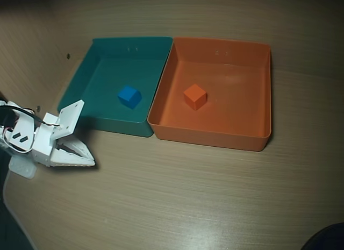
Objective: Grasp a cube and put it in the box.
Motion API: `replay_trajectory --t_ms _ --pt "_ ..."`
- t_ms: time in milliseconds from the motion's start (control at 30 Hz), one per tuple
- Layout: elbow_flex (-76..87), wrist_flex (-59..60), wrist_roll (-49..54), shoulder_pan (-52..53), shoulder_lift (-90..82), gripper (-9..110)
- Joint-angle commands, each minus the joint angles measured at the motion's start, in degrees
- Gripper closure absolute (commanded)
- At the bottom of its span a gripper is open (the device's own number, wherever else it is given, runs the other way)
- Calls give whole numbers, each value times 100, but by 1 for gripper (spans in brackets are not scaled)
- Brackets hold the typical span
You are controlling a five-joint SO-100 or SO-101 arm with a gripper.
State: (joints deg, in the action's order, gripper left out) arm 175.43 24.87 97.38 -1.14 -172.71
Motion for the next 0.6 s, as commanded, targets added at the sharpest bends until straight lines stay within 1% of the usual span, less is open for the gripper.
replay_trajectory --t_ms 0,133,233,567 --pt "237 -141 18 9 -624 107" --pt "668 -79 -9 26 -1187 107" --pt "642 369 -62 26 -1415 107" --pt "633 3349 26 26 -1960 107"
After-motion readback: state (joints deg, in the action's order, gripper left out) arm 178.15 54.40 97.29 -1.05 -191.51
